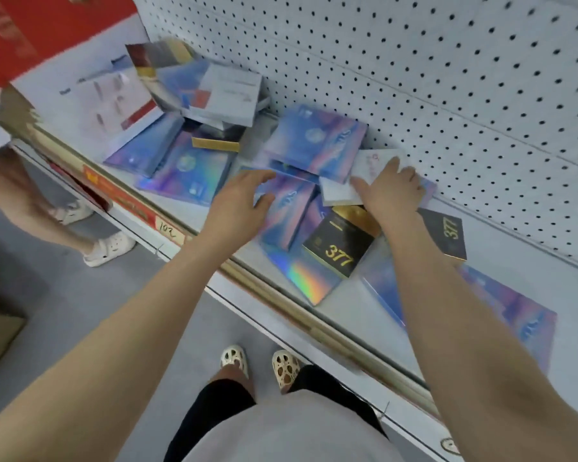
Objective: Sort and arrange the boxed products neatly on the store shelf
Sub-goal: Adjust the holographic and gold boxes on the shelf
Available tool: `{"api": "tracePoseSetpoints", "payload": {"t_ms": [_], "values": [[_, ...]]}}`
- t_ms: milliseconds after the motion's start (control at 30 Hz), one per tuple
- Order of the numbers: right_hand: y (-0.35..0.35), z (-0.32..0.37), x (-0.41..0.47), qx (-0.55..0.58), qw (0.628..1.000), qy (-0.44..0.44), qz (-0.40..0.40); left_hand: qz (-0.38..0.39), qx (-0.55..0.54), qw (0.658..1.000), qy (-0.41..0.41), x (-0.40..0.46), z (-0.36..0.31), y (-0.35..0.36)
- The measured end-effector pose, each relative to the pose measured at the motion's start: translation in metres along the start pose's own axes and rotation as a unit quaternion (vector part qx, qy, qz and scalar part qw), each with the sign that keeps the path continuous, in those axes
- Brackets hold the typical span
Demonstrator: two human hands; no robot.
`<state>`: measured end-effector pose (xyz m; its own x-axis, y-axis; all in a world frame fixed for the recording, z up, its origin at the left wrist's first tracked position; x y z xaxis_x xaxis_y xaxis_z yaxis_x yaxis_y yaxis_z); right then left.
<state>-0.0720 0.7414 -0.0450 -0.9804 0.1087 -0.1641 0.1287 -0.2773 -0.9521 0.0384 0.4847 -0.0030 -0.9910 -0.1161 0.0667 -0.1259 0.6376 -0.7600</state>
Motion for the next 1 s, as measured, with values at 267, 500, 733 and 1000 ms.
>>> {"api": "tracePoseSetpoints", "payload": {"t_ms": [267,500,733,1000], "values": [[0.002,-0.031,-0.006,0.047,0.991,0.124,-0.006,0.146,0.146,0.965,0.165,0.116,-0.018,0.059],[-0.026,-0.057,-0.039,0.409,0.865,0.232,-0.174,0.162,0.260,0.929,0.209,0.103,-0.017,0.072],[-0.058,-0.079,-0.081,0.562,0.733,0.198,-0.329,0.149,0.320,0.910,0.217,0.029,-0.036,0.076],[-0.025,-0.061,-0.076,0.614,0.749,0.166,-0.185,0.187,0.263,0.934,0.155,0.099,-0.032,0.071]]}}
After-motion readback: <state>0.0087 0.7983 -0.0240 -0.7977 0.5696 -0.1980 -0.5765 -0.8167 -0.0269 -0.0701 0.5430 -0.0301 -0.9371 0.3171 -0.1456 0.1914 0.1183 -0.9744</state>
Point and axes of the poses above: each hand's wrist, its own x-axis towards the middle knuckle, its own y-axis out of the palm, z = x × y, the point moved 9 cm from there along x, towards the middle knuckle, and after that the axes turned 1 degree about z, right-handed, at the moved point
